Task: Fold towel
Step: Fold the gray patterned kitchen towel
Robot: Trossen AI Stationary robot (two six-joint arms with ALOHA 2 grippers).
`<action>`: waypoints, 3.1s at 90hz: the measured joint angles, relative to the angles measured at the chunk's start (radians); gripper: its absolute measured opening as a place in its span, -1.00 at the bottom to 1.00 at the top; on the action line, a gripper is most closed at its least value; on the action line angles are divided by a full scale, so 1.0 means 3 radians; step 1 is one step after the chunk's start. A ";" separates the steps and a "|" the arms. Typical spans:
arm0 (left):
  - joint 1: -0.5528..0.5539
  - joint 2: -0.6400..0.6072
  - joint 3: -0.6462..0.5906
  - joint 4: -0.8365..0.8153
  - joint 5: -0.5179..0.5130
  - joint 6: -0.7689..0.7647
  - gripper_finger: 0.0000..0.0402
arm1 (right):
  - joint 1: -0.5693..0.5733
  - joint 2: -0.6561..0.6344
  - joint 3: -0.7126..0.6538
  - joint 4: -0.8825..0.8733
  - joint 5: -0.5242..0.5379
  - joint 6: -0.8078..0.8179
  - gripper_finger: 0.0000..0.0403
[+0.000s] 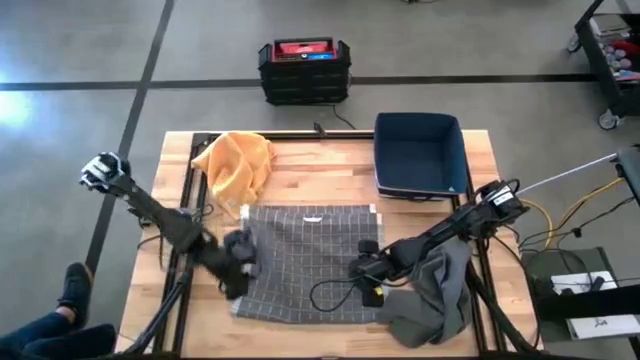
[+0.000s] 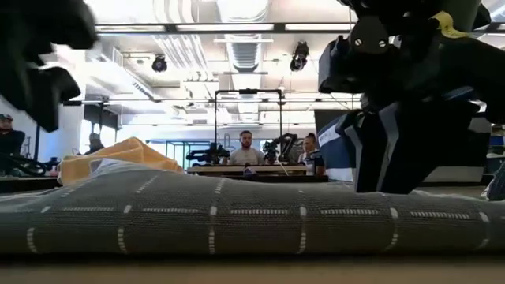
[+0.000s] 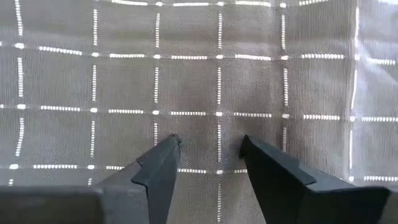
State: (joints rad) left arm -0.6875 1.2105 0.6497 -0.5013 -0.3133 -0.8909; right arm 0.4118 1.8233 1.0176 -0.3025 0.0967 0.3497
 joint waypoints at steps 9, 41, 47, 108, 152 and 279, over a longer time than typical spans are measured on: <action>-0.0107 0.0396 -0.0093 0.0154 -0.0022 -0.0150 -0.12 | 0.0000 0.0000 -0.0018 0.0112 0.0001 -0.0080 -0.20; -0.0364 0.0953 0.0015 0.0306 0.0608 -0.0778 -0.38 | 0.0000 -0.0002 -0.0032 -0.0094 0.0020 0.0130 -0.35; -0.0498 0.0934 0.0025 0.0306 0.0571 -0.1008 -0.42 | 0.0000 -0.0011 -0.0043 -0.0205 0.0027 0.0174 -0.38; -0.0497 0.0556 0.0210 -0.0374 -0.0724 -0.1200 -0.61 | -0.0253 0.0072 0.0487 -0.0224 0.0256 -0.0639 -0.38; -0.0632 0.0552 -0.0167 -0.0314 0.0336 -0.1830 -0.69 | -0.0584 0.0172 0.0214 -0.0514 0.0180 -0.0645 -0.42; 0.0628 -0.0315 -0.0829 -0.0269 -0.0398 -0.2024 -0.09 | -0.0610 0.0118 0.0337 -0.0758 -0.0238 -0.0377 0.09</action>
State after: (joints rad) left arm -0.4992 1.1160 0.4010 -0.5819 -0.4326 -1.4981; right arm 0.2287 1.8587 1.1187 -0.5301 0.0254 0.2367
